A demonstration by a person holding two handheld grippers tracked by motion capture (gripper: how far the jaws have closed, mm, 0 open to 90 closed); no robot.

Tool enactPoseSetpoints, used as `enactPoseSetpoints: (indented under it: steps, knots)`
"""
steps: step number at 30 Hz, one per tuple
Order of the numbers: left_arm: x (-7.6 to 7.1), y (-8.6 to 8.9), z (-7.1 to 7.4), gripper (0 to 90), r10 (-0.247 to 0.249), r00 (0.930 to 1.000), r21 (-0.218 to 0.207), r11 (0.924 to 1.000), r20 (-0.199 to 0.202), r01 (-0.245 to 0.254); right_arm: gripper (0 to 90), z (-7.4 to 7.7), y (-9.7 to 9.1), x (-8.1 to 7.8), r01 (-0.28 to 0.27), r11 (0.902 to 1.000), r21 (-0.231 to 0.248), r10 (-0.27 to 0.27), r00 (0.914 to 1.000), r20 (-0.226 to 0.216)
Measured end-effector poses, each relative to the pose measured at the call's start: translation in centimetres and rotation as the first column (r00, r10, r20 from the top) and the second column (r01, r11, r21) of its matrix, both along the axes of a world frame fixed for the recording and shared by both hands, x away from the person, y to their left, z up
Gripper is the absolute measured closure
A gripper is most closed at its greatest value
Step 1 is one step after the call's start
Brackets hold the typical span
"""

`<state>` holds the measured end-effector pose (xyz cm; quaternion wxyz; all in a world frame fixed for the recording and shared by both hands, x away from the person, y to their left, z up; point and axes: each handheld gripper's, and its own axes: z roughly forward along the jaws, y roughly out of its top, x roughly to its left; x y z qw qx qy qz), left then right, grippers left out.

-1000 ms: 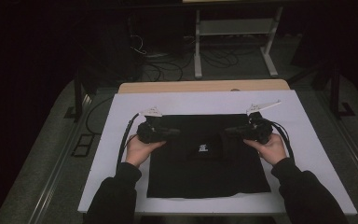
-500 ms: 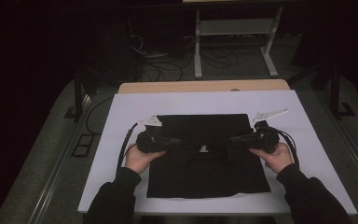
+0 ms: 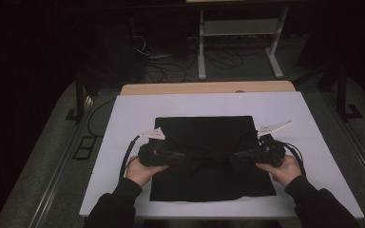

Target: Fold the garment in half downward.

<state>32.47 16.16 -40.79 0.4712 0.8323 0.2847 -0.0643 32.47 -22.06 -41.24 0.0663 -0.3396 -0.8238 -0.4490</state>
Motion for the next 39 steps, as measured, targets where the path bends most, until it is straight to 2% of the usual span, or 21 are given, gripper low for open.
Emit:
enactPoseSetpoints:
  steps: [5, 10, 15, 21, 24, 35, 39]
  knots:
    - [-0.6, 0.3, -0.2, 84.3, -0.006, 0.9999, -0.001, 1.0, -0.014, 0.006, 86.5, -0.2, -0.2, -0.7, -0.011, 0.9999, 0.001, 0.011, 0.9998, -0.014]
    - [-1.3, 0.5, -0.5, 84.3, -0.016, 0.9995, -0.004, 0.9999, -0.028, 0.016, 86.5, -0.6, 0.0, -1.5, -0.035, 0.9994, -0.009, 0.034, 0.9983, -0.046]
    - [-2.2, 0.4, -0.8, 84.2, -0.052, 0.997, 0.013, 0.9985, -0.057, 0.053, 86.6, -1.0, 0.1, -2.3, -0.058, 0.9979, -0.027, 0.056, 0.9953, -0.079]
    - [-3.0, 0.9, -1.1, 84.0, -0.082, 0.9933, 0.024, 0.9961, -0.081, 0.084, 86.5, -1.4, 0.2, -3.6, -0.116, 0.9929, -0.025, 0.112, 0.9857, -0.126]
    - [-3.5, 1.1, -1.3, 84.1, -0.088, 0.9916, 0.033, 0.9952, -0.094, 0.092, 86.5, -1.6, 0.2, -3.9, -0.127, 0.9916, -0.024, 0.123, 0.9825, -0.14]
    - [-4.9, 0.4, -2.0, 84.2, -0.157, 0.9775, 0.107, 0.9791, -0.141, 0.173, 86.6, -2.0, 0.2, -5.1, -0.157, 0.9869, -0.036, 0.148, 0.9733, -0.175]
    - [-5.3, 0.4, -2.1, 84.4, -0.167, 0.9733, 0.12, 0.975, -0.157, 0.187, 86.6, -2.1, 0.2, -5.5, -0.162, 0.9861, -0.037, 0.152, 0.9712, -0.183]
